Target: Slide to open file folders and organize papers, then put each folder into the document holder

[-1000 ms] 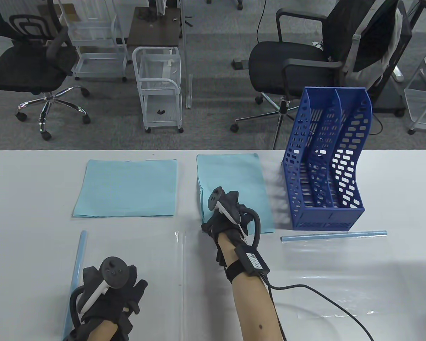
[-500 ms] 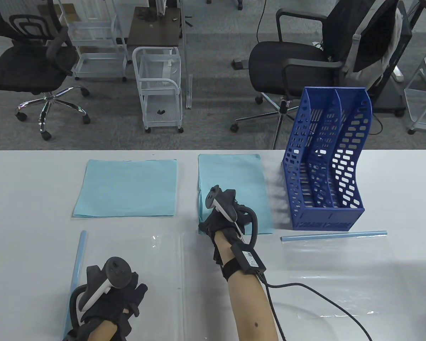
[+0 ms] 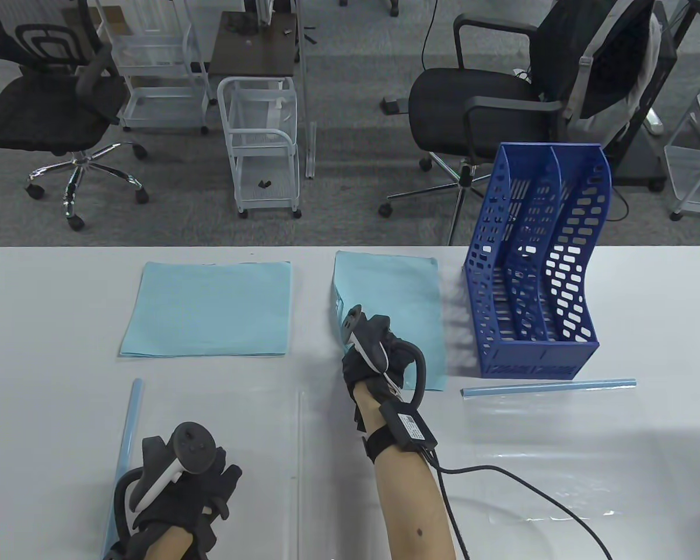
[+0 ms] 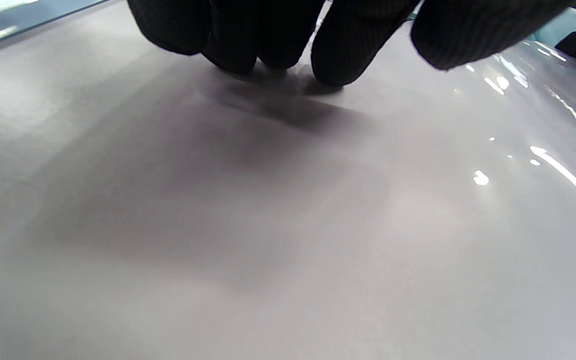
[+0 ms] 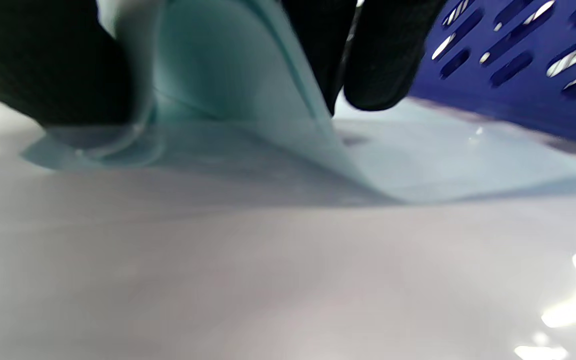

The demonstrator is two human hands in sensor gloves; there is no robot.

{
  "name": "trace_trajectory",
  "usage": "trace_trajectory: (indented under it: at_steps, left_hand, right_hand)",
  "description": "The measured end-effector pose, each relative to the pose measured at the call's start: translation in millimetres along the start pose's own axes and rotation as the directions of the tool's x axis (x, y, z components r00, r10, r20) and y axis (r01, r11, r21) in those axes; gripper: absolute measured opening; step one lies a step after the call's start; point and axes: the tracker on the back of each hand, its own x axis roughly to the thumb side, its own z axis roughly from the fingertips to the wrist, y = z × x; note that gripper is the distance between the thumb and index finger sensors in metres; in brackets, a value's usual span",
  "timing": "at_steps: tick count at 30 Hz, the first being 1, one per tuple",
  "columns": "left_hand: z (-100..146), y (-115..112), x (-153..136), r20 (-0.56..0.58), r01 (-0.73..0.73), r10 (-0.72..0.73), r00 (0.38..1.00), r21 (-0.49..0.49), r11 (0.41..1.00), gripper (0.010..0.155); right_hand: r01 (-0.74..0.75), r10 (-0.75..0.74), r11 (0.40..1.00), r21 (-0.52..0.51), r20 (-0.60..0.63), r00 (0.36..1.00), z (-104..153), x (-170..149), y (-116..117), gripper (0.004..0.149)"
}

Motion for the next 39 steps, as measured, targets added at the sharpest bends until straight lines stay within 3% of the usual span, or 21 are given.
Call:
trace_trajectory:
  at_steps: [7,10,15,20,22,24,27,28,29,30,31,33,35,37,39]
  left_hand:
    - [0,0,0,-0.001,-0.003,0.003,1.000,0.003,1.000,0.064]
    - [0,0,0,-0.001,-0.005,0.005,1.000,0.003,1.000,0.064]
    - [1,-1,-1,-0.003,-0.022,0.022,1.000,0.018,1.000,0.066]
    - [17,12,-6,0.042,-0.128,0.123,0.991,0.153,0.980,0.067]
    - [24,17,-9,0.100,-0.226,0.209,0.973,0.216,0.950,0.070]
    - [26,20,-12,0.190,-0.362,0.324,0.927,0.215,0.907,0.073]
    - [19,16,-17,0.347,-0.604,0.552,0.758,0.054,0.795,0.077]
    - [14,13,-18,0.379,-0.690,0.650,0.659,-0.037,0.722,0.078]
    - [9,8,-20,0.370,-0.777,0.763,0.530,-0.148,0.612,0.080]
    - [5,4,-21,0.347,-0.816,0.827,0.442,-0.227,0.531,0.084]
    - [-1,-2,-20,0.296,-0.845,0.906,0.302,-0.356,0.398,0.087]
    - [-10,-12,-17,0.201,-0.824,0.973,0.110,-0.530,0.203,0.095]
    - [-16,-18,-12,0.162,-0.766,0.985,-0.056,-0.640,0.062,0.098]
    - [-19,-20,-6,0.161,-0.695,0.971,-0.175,-0.719,-0.007,0.096]
    - [-19,-18,-1,0.175,-0.626,0.951,-0.255,-0.779,-0.024,0.083]
  right_hand:
    - [0.012,-0.015,0.995,-0.104,-0.024,1.000,0,-9,-1,0.043]
    - [0.113,-0.115,0.988,-0.105,-0.014,0.993,2,-19,-10,0.041]
    - [0.275,-0.267,0.938,-0.210,0.067,0.961,21,-35,-38,0.041]
    - [0.453,-0.398,0.846,-0.282,0.233,0.888,58,-55,-73,0.040]
    - [0.527,-0.449,0.808,-0.263,0.304,0.840,75,-63,-84,0.040]
    - [0.618,-0.518,0.757,-0.210,0.384,0.765,94,-72,-95,0.040]
    - [0.728,-0.599,0.679,-0.099,0.499,0.627,123,-81,-108,0.040]
    - [0.756,-0.617,0.652,-0.046,0.547,0.566,134,-83,-113,0.040]
    - [0.784,-0.648,0.621,0.006,0.566,0.509,146,-87,-117,0.040]
    - [0.800,-0.667,0.599,0.035,0.574,0.475,152,-89,-119,0.041]
    - [0.824,-0.703,0.557,0.101,0.586,0.403,160,-91,-122,0.041]
    - [0.848,-0.776,0.467,0.252,0.577,0.256,171,-95,-122,0.041]
    - [0.835,-0.852,0.377,0.400,0.504,0.143,177,-97,-117,0.041]
    - [0.799,-0.899,0.294,0.525,0.437,0.043,180,-97,-108,0.041]
    - [0.780,-0.927,0.234,0.580,0.374,0.000,181,-99,-98,0.041]
